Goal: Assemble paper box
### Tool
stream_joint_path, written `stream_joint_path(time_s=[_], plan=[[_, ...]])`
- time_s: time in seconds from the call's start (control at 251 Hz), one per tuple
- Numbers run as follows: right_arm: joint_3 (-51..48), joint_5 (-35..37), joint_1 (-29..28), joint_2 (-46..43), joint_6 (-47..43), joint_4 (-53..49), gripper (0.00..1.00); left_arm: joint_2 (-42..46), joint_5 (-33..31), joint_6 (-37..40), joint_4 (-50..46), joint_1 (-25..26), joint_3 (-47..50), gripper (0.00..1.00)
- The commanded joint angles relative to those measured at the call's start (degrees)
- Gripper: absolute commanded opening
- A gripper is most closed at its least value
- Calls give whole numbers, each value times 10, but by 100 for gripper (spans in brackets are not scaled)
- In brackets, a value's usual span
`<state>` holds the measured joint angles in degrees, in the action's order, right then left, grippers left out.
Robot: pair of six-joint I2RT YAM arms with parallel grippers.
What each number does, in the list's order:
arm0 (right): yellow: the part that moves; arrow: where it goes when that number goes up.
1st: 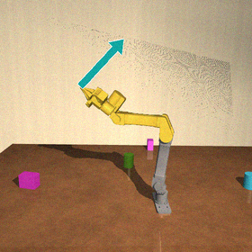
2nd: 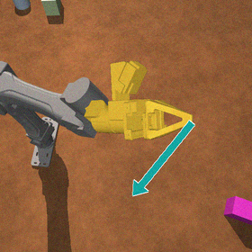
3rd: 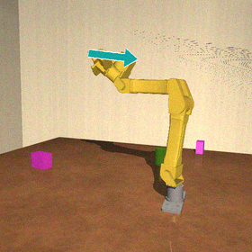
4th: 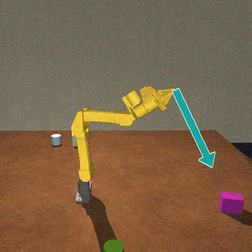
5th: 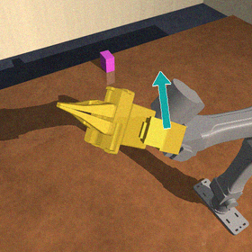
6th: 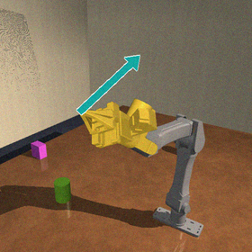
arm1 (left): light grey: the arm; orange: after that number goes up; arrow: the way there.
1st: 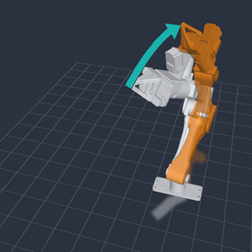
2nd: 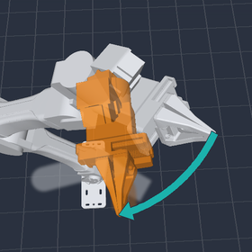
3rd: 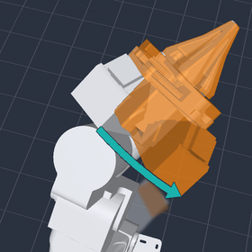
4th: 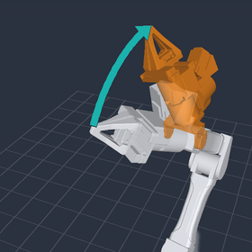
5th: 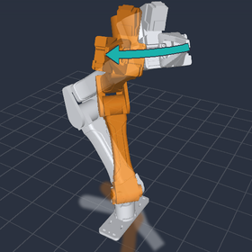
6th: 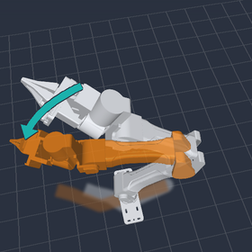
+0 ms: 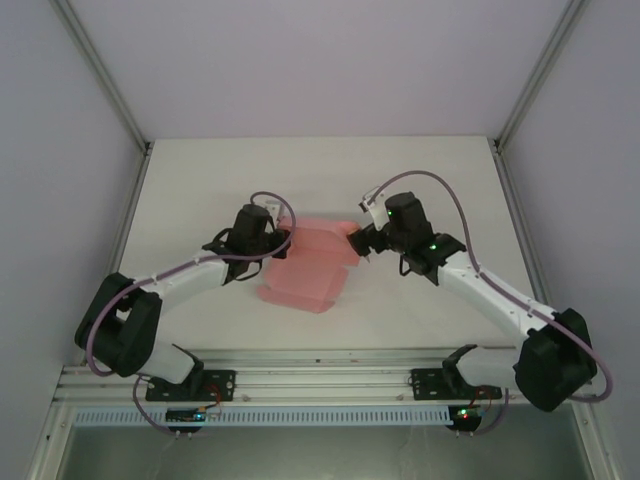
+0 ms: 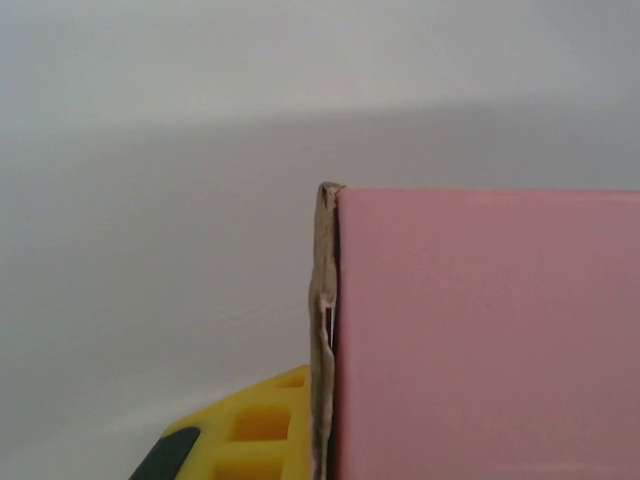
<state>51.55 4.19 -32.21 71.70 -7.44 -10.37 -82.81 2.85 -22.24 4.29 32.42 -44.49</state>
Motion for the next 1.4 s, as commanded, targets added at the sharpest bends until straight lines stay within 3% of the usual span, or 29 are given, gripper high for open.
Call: stream_joint_path(time_s=[0.0,0.176,0.347,0.567,0.754,1.018,1.397], plan=[[17,22,-20,27,31,52,99,2,9,-17,-5,10,-4,0],[29,14,-62,77,41,83,99,-11,-14,-41,-6,12,-18,0],[17,82,-77,80,82,117,99,-8,-27,-47,3,19,-13,0],[-3,119,-74,11,100,-9,98,0,-134,-86,-58,14,-18,0],[-51,80,-63,-16,113,-75,99,5,-138,-80,-57,13,-22,0],[-84,65,-51,3,129,-57,99,11,-137,-77,-78,12,-35,0],[-100,54,-25,35,139,101,99,16,-83,-66,-62,12,-31,0]])
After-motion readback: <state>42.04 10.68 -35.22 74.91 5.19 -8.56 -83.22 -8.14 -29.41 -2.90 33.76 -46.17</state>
